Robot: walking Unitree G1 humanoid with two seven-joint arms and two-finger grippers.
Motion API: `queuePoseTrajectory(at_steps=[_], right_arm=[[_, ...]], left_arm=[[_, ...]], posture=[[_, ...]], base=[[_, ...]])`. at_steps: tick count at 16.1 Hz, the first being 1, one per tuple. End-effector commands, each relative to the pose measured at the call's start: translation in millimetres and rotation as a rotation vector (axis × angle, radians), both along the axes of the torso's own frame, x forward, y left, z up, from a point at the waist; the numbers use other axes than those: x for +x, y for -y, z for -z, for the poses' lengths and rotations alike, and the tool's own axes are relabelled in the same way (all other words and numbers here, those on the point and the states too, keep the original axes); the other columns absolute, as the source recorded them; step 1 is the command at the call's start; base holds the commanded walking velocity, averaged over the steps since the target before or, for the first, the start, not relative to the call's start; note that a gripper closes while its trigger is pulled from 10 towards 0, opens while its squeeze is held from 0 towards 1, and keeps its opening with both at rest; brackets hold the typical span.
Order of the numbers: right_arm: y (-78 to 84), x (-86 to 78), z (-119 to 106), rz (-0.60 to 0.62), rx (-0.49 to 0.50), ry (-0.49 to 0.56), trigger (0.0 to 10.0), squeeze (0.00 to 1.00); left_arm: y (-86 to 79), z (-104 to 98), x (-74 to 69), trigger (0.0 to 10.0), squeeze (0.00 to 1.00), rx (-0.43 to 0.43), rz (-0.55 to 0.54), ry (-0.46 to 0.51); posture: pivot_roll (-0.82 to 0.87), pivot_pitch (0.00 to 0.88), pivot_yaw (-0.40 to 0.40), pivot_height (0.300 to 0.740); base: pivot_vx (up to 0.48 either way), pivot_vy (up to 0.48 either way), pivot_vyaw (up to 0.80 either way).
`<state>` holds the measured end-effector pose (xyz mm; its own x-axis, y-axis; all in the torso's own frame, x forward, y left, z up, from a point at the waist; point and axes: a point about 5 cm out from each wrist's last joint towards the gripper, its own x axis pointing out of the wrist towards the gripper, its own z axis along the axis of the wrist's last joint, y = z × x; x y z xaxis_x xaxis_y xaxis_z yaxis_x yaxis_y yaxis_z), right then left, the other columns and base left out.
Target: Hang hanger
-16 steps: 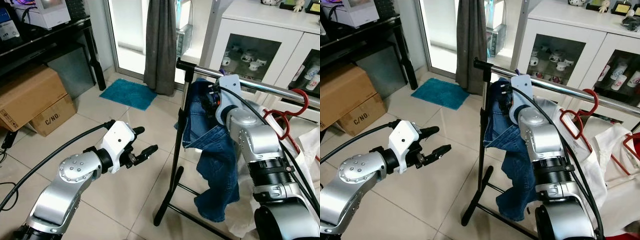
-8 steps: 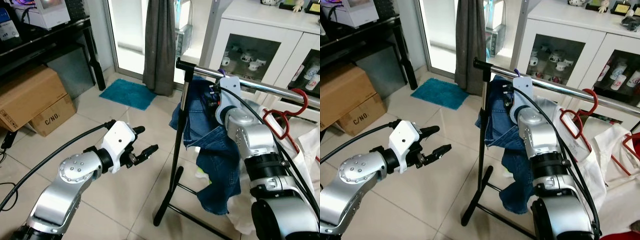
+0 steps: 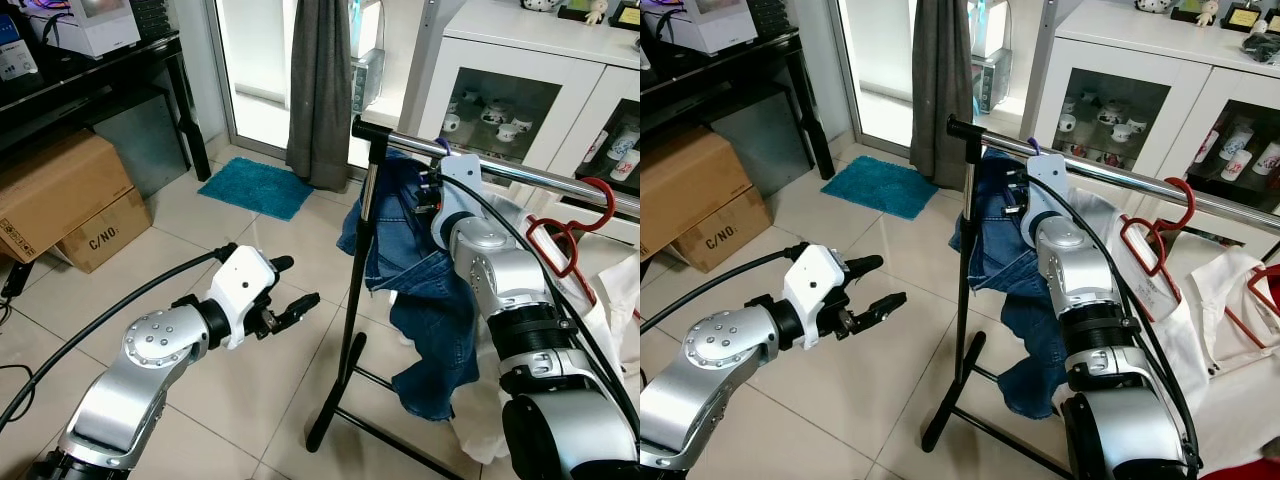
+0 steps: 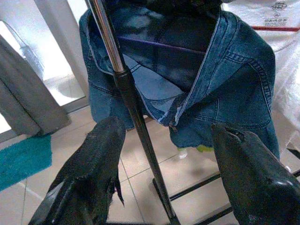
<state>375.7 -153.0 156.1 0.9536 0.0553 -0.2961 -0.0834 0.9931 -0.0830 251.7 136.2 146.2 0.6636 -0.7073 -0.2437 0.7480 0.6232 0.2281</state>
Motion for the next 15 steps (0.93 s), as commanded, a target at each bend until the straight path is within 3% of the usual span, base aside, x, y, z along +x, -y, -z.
queuePoseTrajectory(at_steps=[1, 7, 9, 11, 13, 15], right_arm=[[-0.1, 3.0, -6, -0.004, -0.006, 0.024, 0.0, 0.00], [1.5, 2.8, -14, -0.024, 0.002, 0.065, 0.0, 0.00], [3.0, 2.2, -22, -0.031, 0.001, 0.111, 0.0, 0.00], [6.1, -1.0, -32, -0.050, -0.024, 0.163, 0.0, 0.00], [14.1, -12.8, -47, -0.103, -0.043, 0.218, 0.0, 0.00], [18.6, -23.1, -49, -0.144, -0.059, 0.204, 0.0, 0.00]], left_arm=[[-0.4, 0, 0.9, 10.0, 0.00, 0.006, -0.001, 0.008], [1.3, 1, 4.0, 10.0, 0.00, 0.004, -0.041, 0.037], [2.3, -1, 7.8, 10.0, 0.00, -0.030, -0.085, 0.083], [2.5, 1, 14.6, 10.0, 0.00, -0.051, -0.166, 0.064], [8.2, 0, 18.8, 10.0, 0.00, -0.115, -0.215, 0.053], [12.7, 0, 18.2, 10.0, 0.00, -0.142, -0.223, 0.048]], posture=[[-0.13, 0.000, -0.006, 0.740], [-0.13, 0.000, -0.006, 0.740], [-0.13, 0.000, -0.005, 0.740], [-0.13, 0.000, -0.004, 0.740], [-0.14, 0.000, 0.002, 0.740], [-0.14, 0.000, 0.002, 0.740]], base=[[0.000, 0.000, 0.00], [0.000, 0.000, 0.00], [0.000, 0.000, 0.00], [0.000, 0.000, 0.00], [0.000, 0.000, 0.00], [0.000, 0.000, 0.00]])
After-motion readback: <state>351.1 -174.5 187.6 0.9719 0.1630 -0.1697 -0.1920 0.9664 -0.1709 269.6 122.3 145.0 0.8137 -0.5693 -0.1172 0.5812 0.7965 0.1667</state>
